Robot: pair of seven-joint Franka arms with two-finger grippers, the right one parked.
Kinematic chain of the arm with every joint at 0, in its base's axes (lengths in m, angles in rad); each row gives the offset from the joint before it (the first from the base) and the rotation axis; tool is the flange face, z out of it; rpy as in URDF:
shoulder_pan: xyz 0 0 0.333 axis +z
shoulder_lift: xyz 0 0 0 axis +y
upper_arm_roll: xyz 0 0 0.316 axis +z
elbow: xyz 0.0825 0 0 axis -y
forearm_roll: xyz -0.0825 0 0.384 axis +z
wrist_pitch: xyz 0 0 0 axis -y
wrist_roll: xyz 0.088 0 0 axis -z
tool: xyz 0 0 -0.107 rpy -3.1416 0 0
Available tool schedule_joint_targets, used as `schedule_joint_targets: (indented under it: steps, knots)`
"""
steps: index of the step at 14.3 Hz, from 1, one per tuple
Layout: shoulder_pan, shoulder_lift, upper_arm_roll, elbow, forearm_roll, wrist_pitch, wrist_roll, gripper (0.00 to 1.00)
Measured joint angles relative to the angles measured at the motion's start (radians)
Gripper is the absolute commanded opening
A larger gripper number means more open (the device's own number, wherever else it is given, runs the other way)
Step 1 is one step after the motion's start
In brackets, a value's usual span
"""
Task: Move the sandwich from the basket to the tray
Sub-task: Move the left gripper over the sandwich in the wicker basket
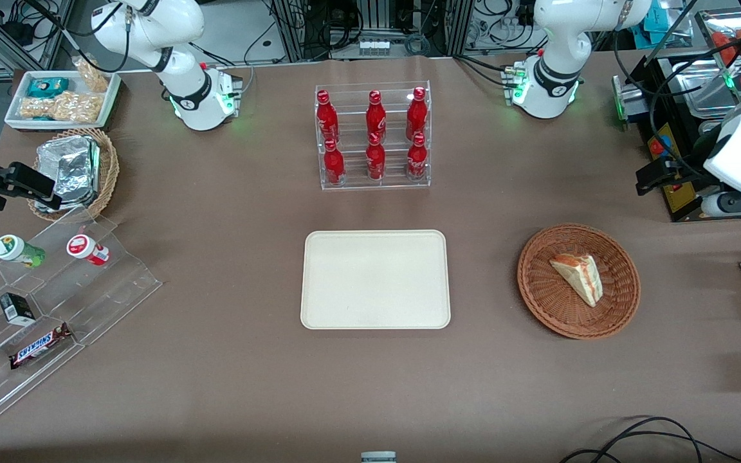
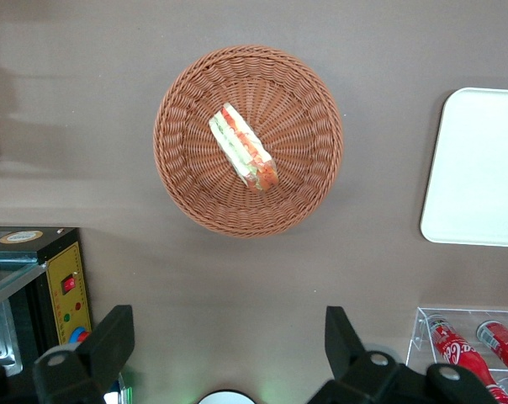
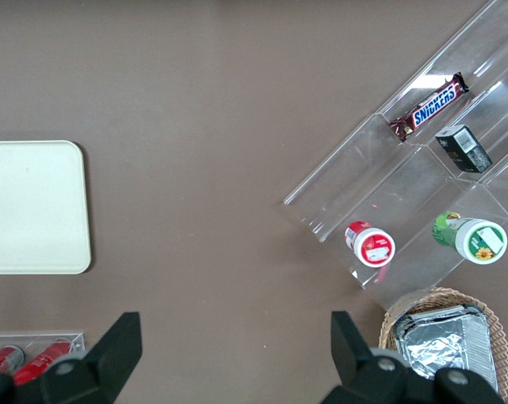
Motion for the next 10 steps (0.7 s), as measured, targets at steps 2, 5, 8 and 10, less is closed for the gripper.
schedule_joint_targets:
  steps: [2,5,8,10]
  knots:
    - [-0.003,0.000,0.000,0.000,0.000,0.002,0.000,1.00]
    - [-0.004,0.000,0.000,0.000,0.000,0.003,0.000,1.00]
    - [-0.006,0.003,0.000,-0.003,0.000,0.002,0.000,1.00]
    - [-0.010,0.007,-0.004,-0.008,0.000,0.001,0.000,1.00]
